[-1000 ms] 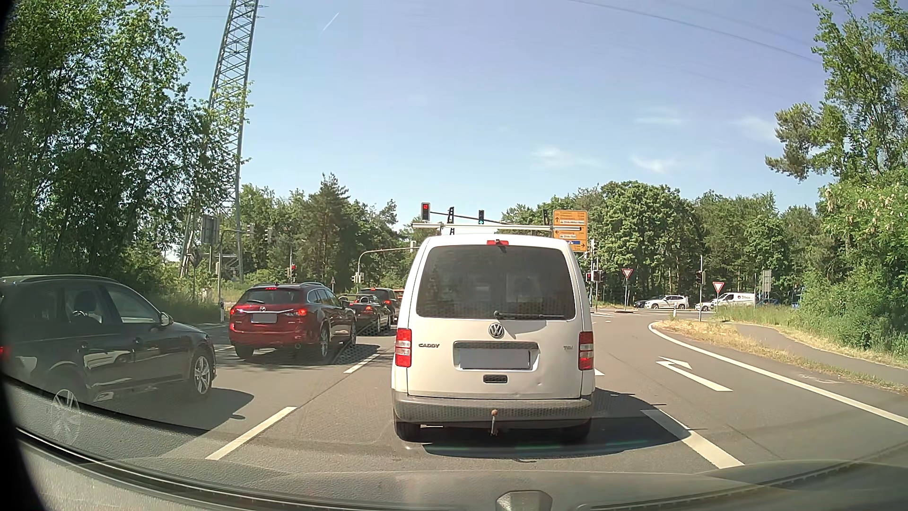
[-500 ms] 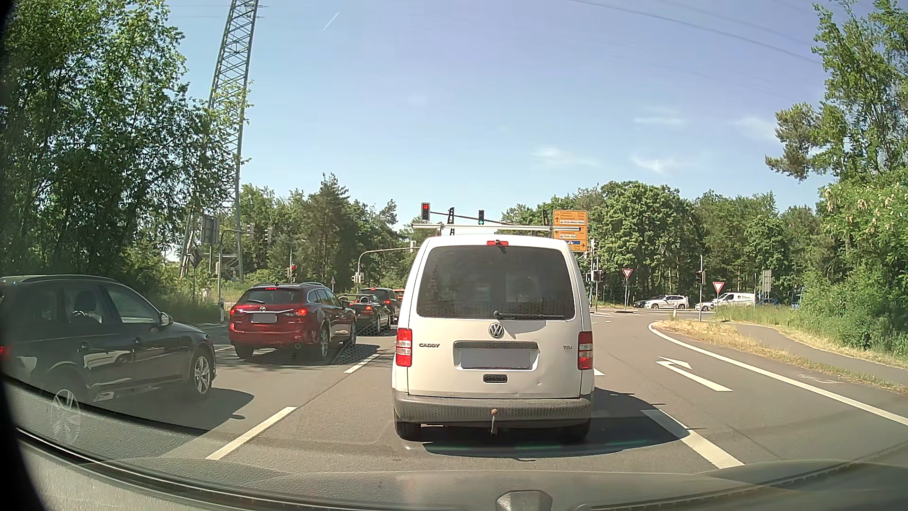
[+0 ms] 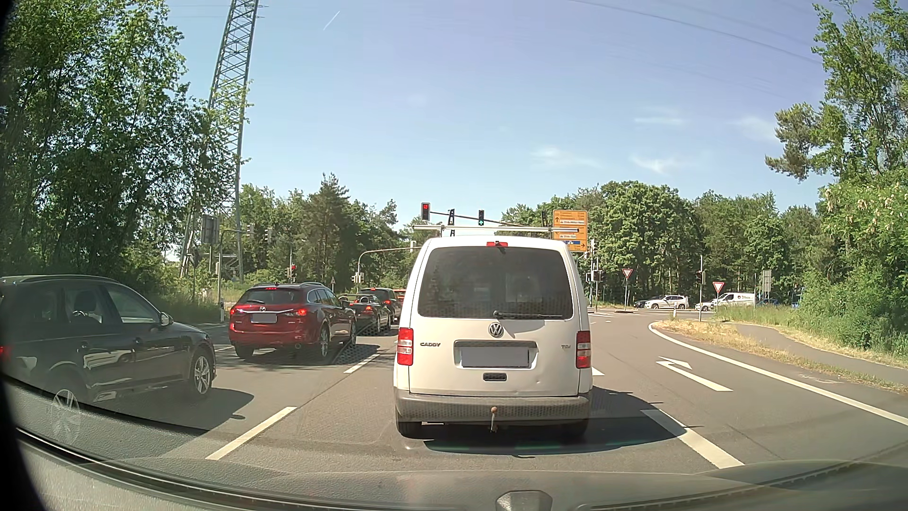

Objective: Follow the waypoints while adhering to traffic rules and regulations

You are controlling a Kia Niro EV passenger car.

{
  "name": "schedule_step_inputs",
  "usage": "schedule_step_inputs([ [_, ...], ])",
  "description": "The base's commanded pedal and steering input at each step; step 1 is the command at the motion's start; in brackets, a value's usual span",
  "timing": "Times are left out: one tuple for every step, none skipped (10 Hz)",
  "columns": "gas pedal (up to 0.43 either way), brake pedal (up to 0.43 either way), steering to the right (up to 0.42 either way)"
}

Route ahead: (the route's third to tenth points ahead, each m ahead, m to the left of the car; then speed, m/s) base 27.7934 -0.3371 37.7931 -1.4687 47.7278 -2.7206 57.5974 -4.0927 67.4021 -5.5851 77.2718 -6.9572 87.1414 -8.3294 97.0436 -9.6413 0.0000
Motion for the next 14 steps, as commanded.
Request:
schedule_step_inputs([
  [0.0, 0.238, 0.007],
  [0.0, 0.232, 0.007],
  [0.0, 0.201, 0.007],
  [0.0, 0.159, 0.007],
  [0.0, 0.128, 0.007],
  [0.0, 0.085, 0.007],
  [0.0, 0.037, 0.007],
  [0.0, 0.03, 0.006],
  [0.0, 0.03, 0.007],
  [0.0, 0.03, 0.006],
  [0.0, 0.03, 0.007],
  [0.0, 0.03, 0.007],
  [0.0, 0.03, 0.007],
  [0.0, 0.03, 0.007],
])
